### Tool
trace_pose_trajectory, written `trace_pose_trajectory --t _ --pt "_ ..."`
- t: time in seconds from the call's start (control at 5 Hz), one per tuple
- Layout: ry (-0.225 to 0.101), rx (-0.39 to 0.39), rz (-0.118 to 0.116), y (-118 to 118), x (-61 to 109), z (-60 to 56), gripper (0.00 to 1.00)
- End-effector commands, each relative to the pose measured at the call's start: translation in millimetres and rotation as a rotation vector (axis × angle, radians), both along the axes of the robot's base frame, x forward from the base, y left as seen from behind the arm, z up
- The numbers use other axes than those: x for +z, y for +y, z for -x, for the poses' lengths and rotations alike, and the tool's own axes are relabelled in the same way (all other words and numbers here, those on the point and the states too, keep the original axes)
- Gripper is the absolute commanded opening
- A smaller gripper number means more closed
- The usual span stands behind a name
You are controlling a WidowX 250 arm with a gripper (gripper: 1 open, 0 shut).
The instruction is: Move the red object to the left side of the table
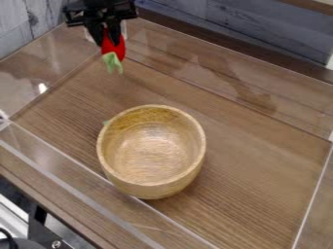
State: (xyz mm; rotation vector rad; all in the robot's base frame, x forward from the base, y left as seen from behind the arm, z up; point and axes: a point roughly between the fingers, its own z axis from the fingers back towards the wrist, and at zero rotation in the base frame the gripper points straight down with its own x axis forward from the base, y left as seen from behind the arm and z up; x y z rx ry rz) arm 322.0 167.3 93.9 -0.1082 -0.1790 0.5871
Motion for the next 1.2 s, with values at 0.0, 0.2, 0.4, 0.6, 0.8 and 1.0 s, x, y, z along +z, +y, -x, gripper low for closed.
trace_pose_trajectory --t 0.0,0.2,0.4,0.6,0.8,1.0 --pt "-0.058 0.012 -0.031 16 7.3 -7.1 0.0" --pt "-0.061 0.02 -0.028 25 -2.7 -7.0 0.0" --pt "-0.065 0.008 -0.024 29 3.9 -14.4 0.0" --pt "-0.064 0.007 -0.021 31 7.2 -20.1 0.0" --pt "-0.064 0.015 -0.02 40 -2.7 -12.8 0.0" --pt "-0.063 0.025 -0.019 46 -12.7 -5.4 0.0"
